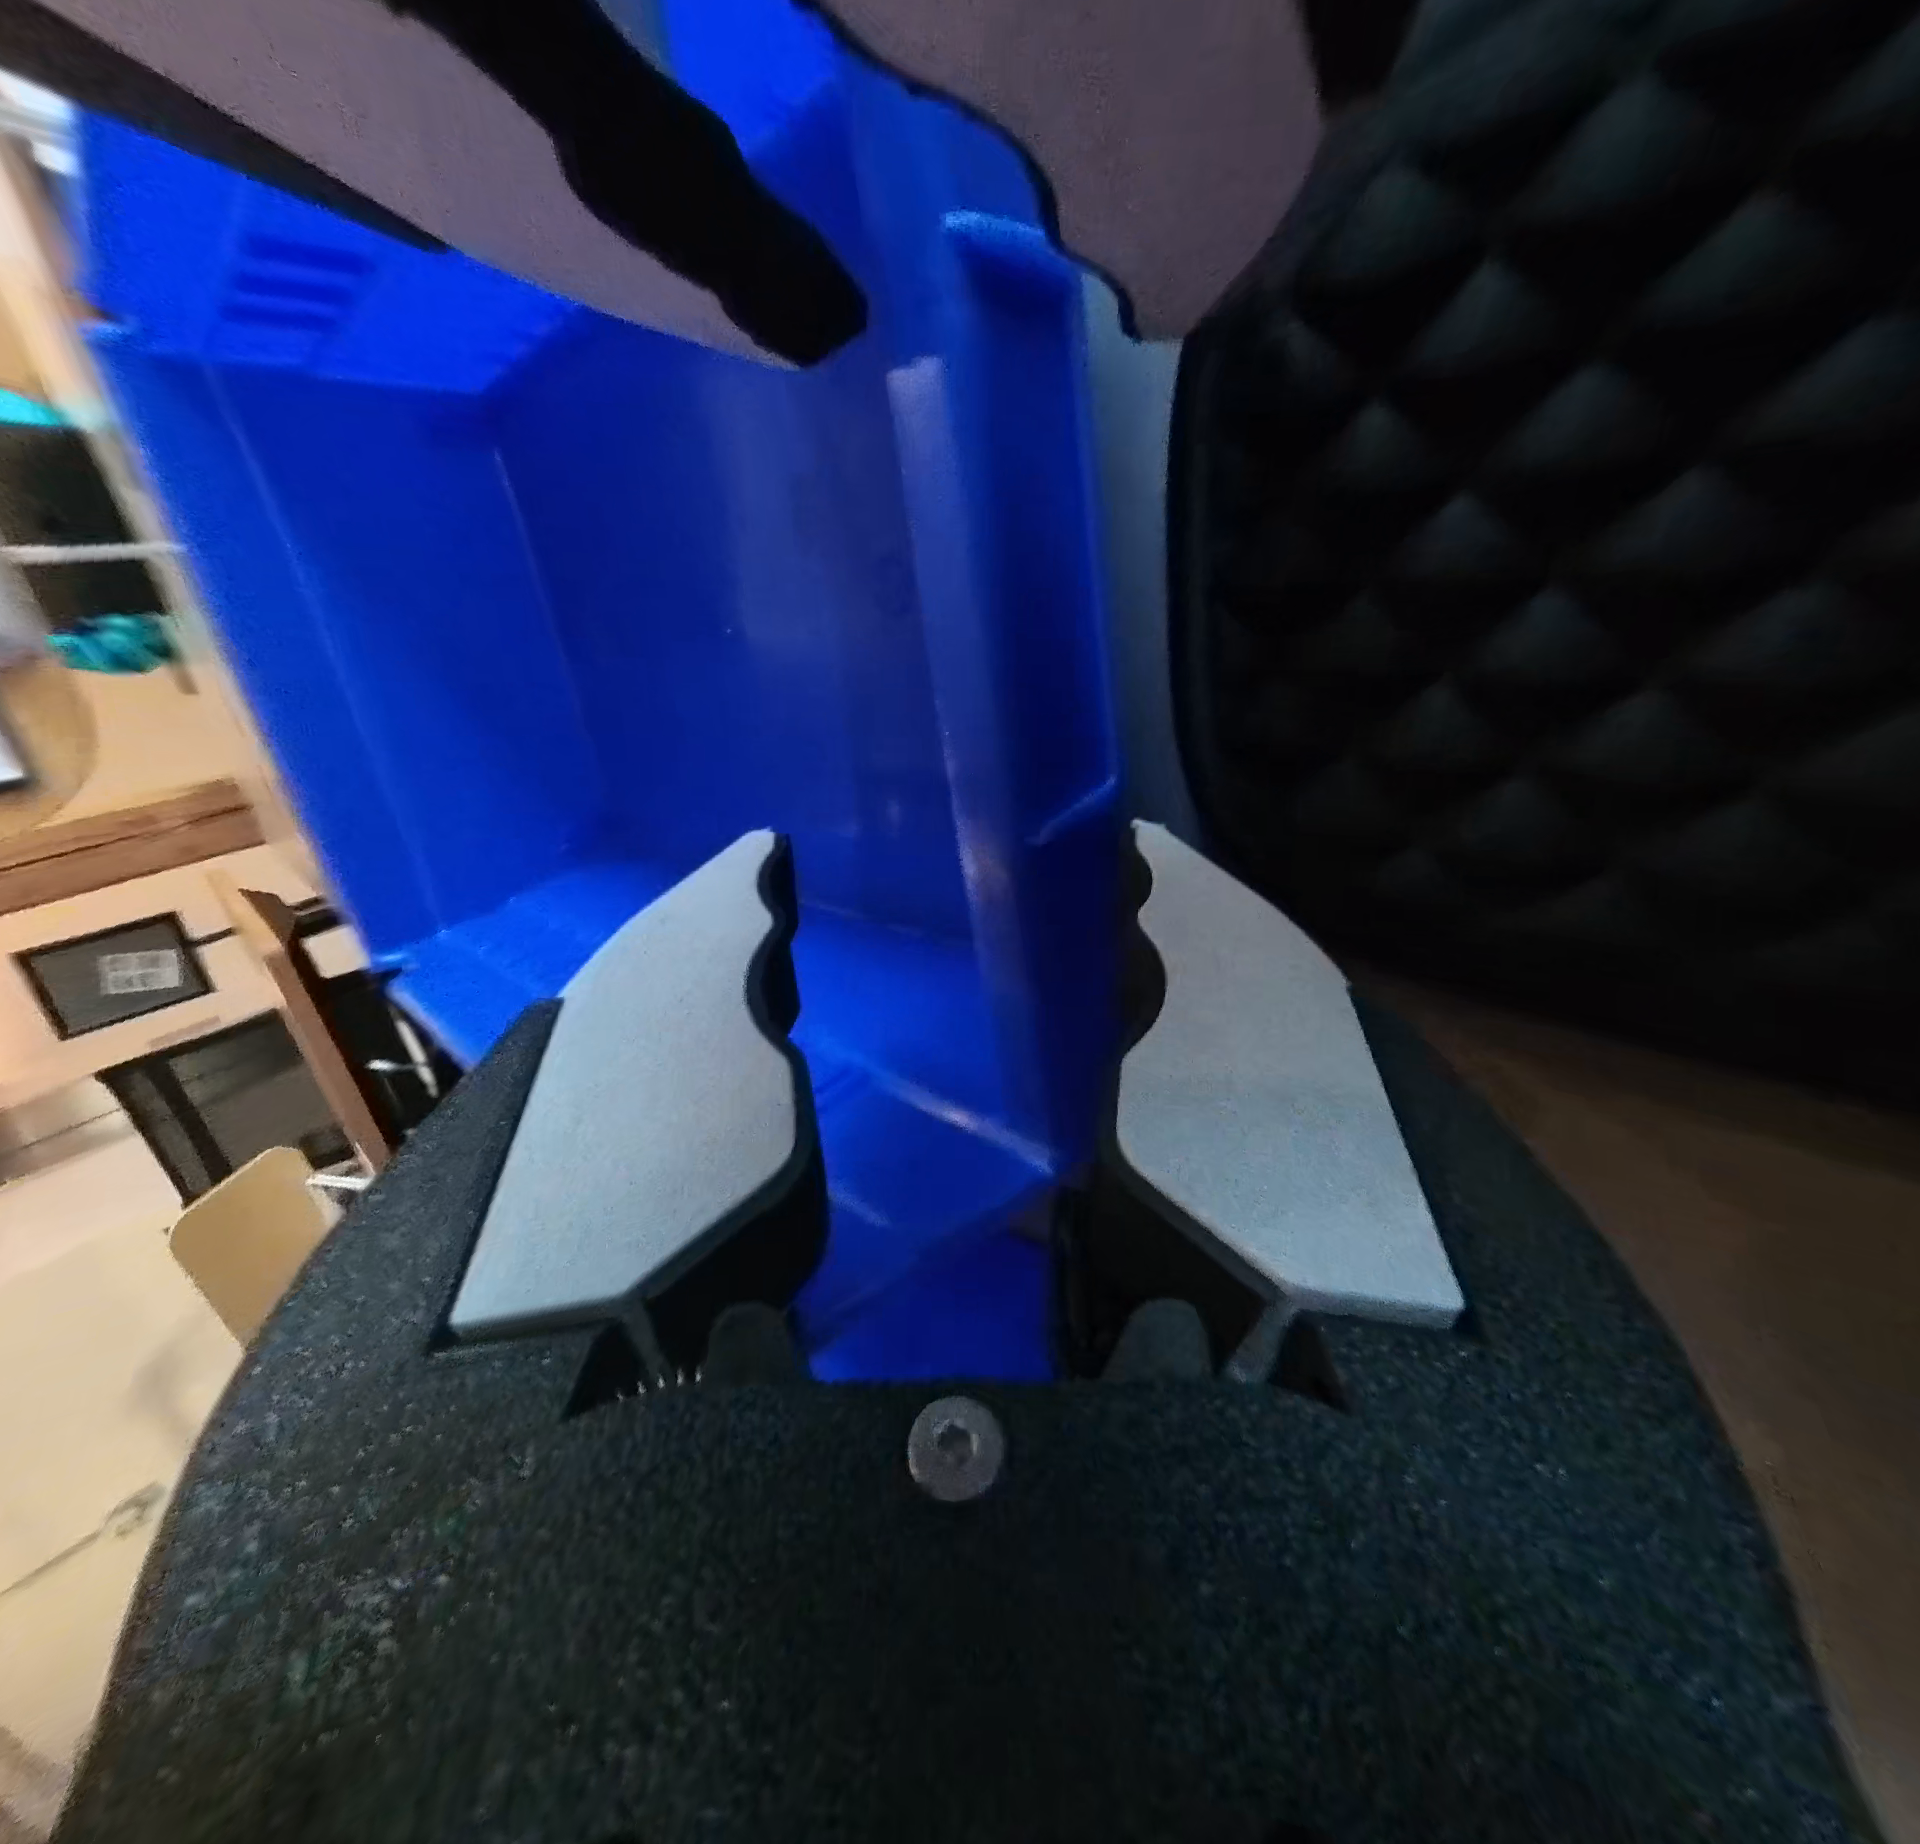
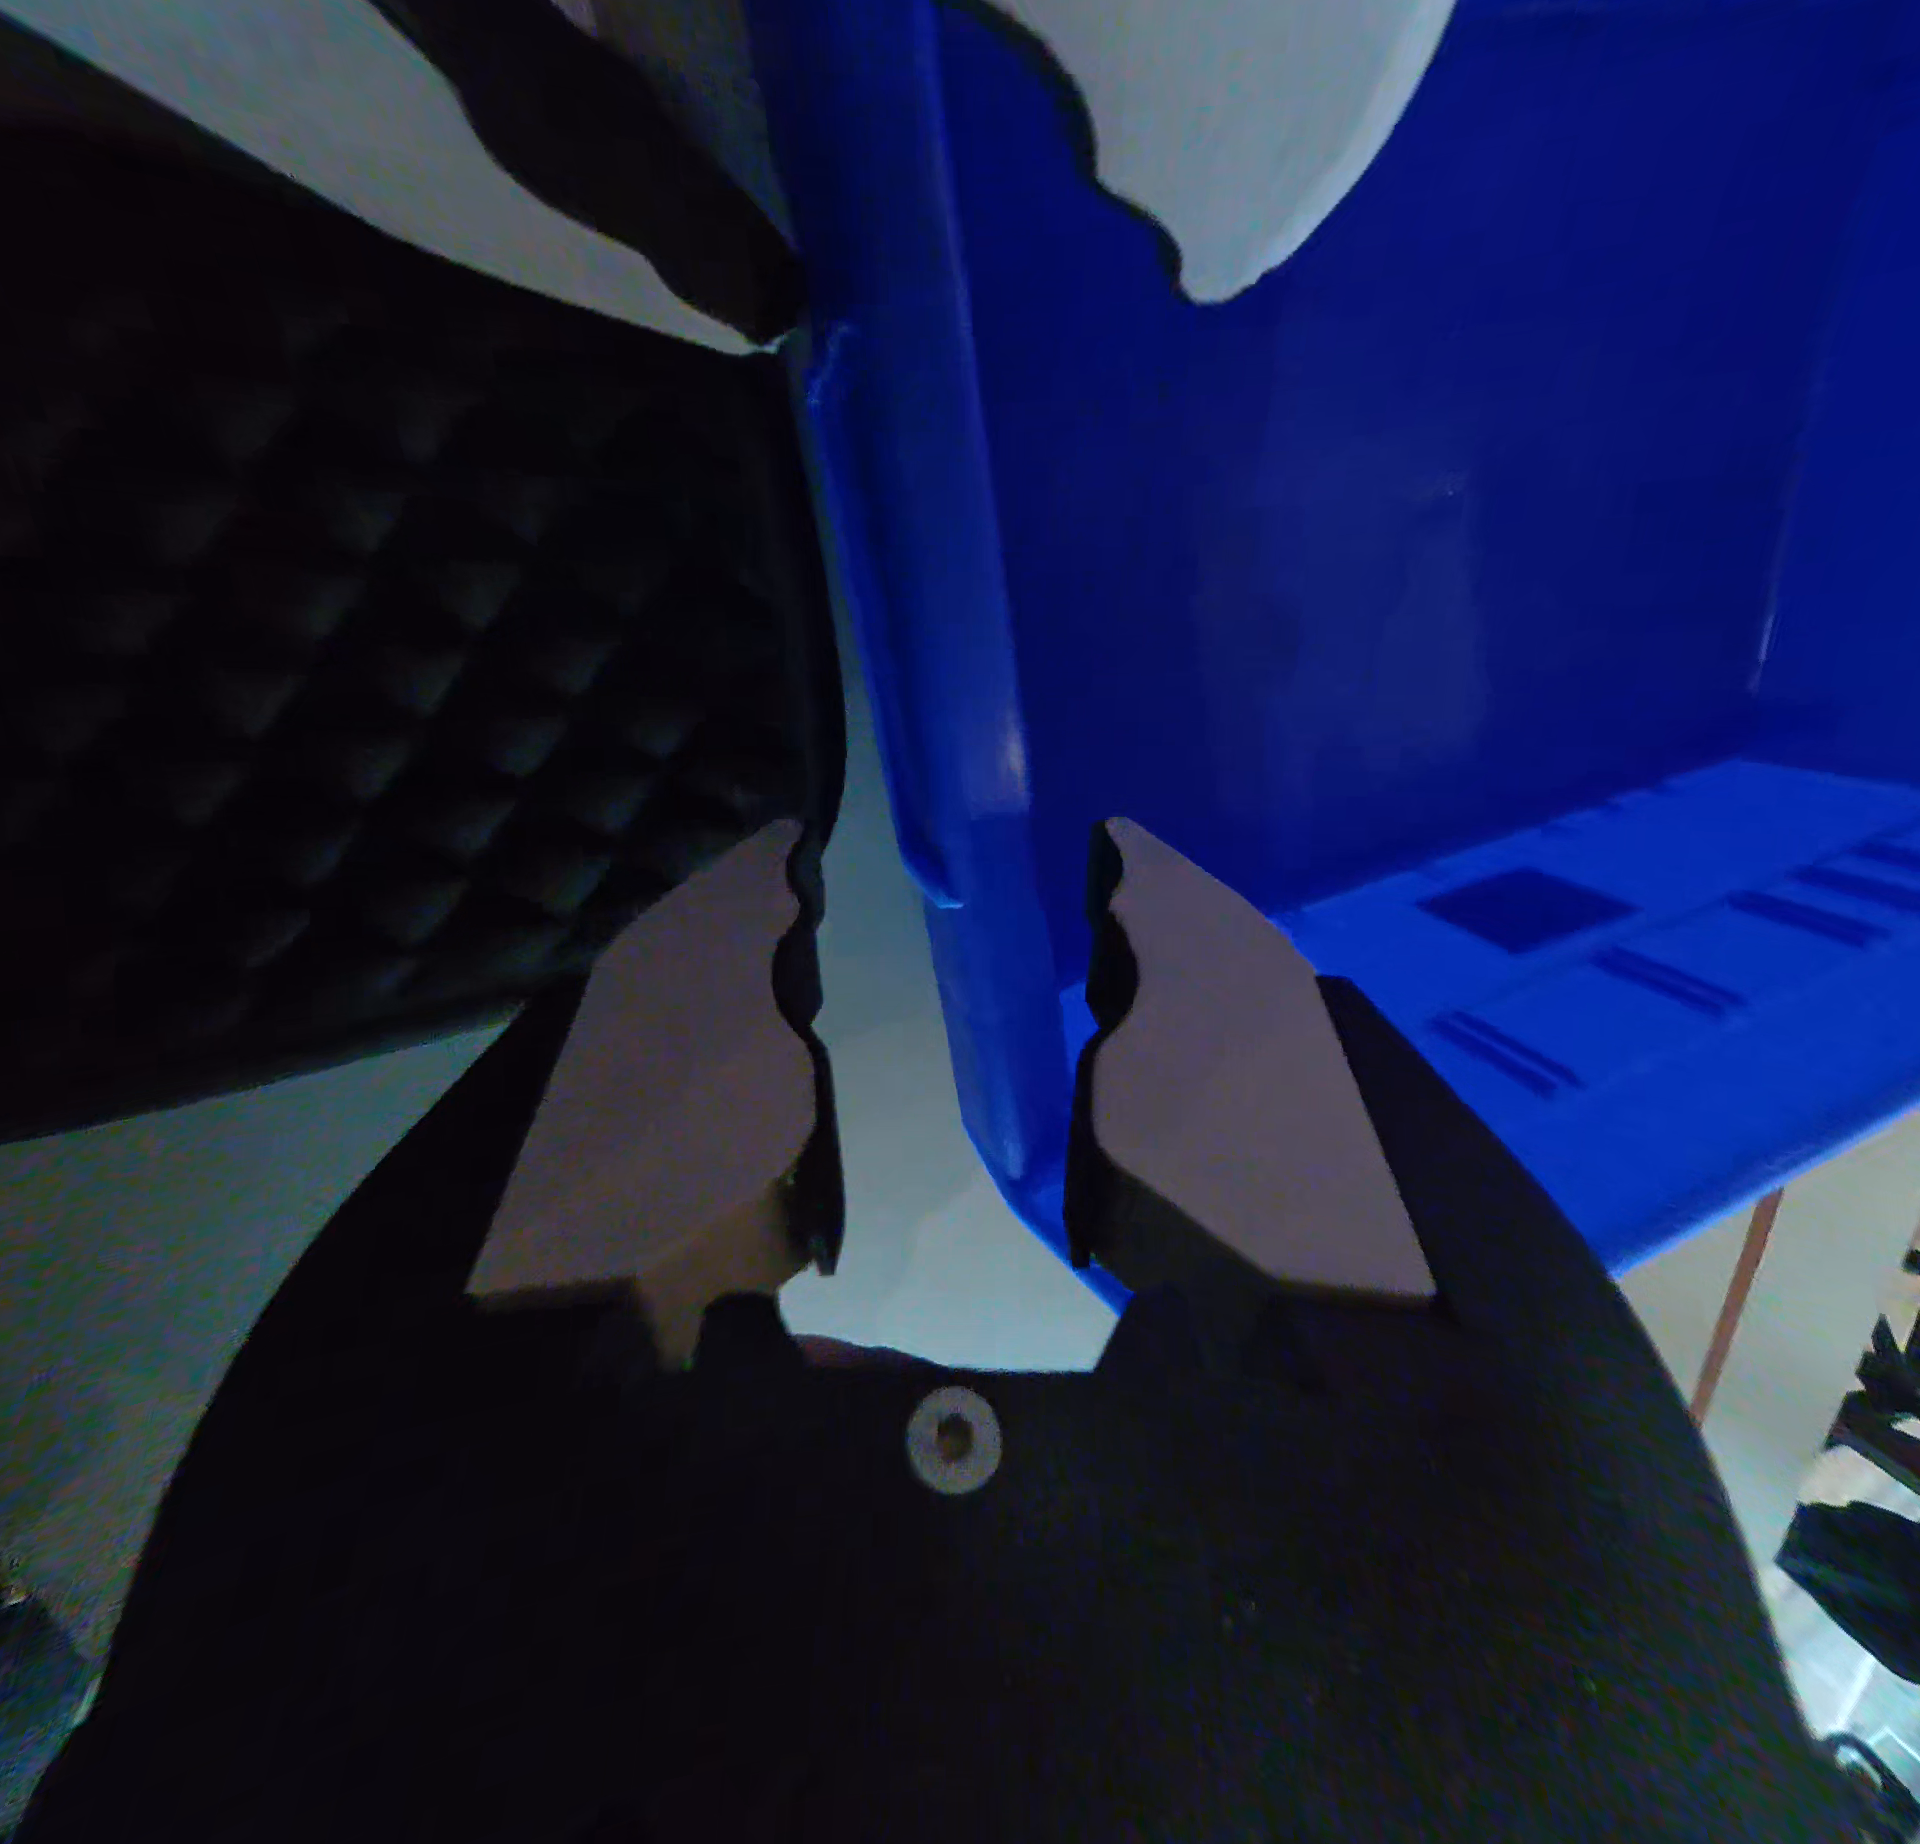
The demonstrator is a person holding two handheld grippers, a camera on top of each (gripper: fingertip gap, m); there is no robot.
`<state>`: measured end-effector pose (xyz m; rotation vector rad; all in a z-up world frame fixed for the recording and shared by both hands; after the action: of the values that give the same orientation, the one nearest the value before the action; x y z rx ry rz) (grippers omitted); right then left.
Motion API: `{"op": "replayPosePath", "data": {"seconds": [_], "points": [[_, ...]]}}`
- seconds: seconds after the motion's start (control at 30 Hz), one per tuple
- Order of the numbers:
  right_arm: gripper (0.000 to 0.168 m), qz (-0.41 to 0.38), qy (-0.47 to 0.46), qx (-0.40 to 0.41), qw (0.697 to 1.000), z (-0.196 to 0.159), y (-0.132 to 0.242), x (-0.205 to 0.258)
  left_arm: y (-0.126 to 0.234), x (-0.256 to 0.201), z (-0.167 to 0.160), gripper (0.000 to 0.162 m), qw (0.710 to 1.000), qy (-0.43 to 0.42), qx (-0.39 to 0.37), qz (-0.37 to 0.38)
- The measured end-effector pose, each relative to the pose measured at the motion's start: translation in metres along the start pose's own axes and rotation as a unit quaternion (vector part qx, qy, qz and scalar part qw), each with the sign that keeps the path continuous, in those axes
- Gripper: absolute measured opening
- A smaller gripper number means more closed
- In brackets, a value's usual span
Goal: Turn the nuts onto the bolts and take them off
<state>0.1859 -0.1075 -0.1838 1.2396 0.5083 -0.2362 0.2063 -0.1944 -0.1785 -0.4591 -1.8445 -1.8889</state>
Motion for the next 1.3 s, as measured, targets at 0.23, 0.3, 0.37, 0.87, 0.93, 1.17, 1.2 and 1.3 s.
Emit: {"op": "replayPosePath", "data": {"seconds": [0.23, 0.3, 0.37, 0.87, 0.93, 1.17, 1.2, 1.3], "points": [[0.033, -0.008, 0.004, 0.055, 0.998, -0.009, -0.015, 0.001, -0.022, -0.009, -0.005, 0.031, 0.998, -0.005, 0.033, -0.060], [0.028, -0.024, 0.019, 0.055, 0.998, -0.010, -0.017, -0.003, -0.024, -0.008, -0.005, 0.030, 0.998, -0.007, 0.029, -0.053], [0.027, -0.026, 0.029, 0.041, 0.998, -0.009, -0.017, -0.005, -0.023, -0.005, -0.005, 0.030, 0.999, -0.016, 0.028, -0.043], [0.026, -0.099, 0.038, 0.038, 0.994, -0.102, 0.059, -0.053, 0.012, 0.051, 0.104, 0.030, 0.997, -0.065, -0.004, 0.039], [0.027, -0.103, 0.035, 0.049, 0.993, -0.132, 0.072, -0.058, 0.012, 0.058, 0.136, 0.030, 0.997, -0.069, -0.017, 0.043], [0.026, -0.082, 0.027, 0.083, 0.993, -0.251, 0.096, -0.064, -0.010, 0.066, 0.255, 0.030, 0.995, -0.079, -0.058, 0.023], [0.026, -0.077, 0.028, 0.084, 0.993, -0.266, 0.097, -0.064, -0.015, 0.066, 0.270, 0.030, 0.995, -0.081, -0.061, 0.019], [0.026, -0.065, 0.030, 0.089, 0.993, -0.309, 0.096, -0.064, -0.030, 0.065, 0.310, 0.030, 0.994, -0.087, -0.070, 0.006]]}}
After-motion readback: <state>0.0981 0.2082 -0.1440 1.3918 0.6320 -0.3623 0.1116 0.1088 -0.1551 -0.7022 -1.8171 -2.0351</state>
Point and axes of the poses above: each gripper's, where its closed fingertips meet, y back along the fingers, z out of its top, x = y × z across the jaws, the point moved 4 cm from there along y, back along the fingers, and after that the axes turned 10 degrees about -z, right-handed, at the moved point
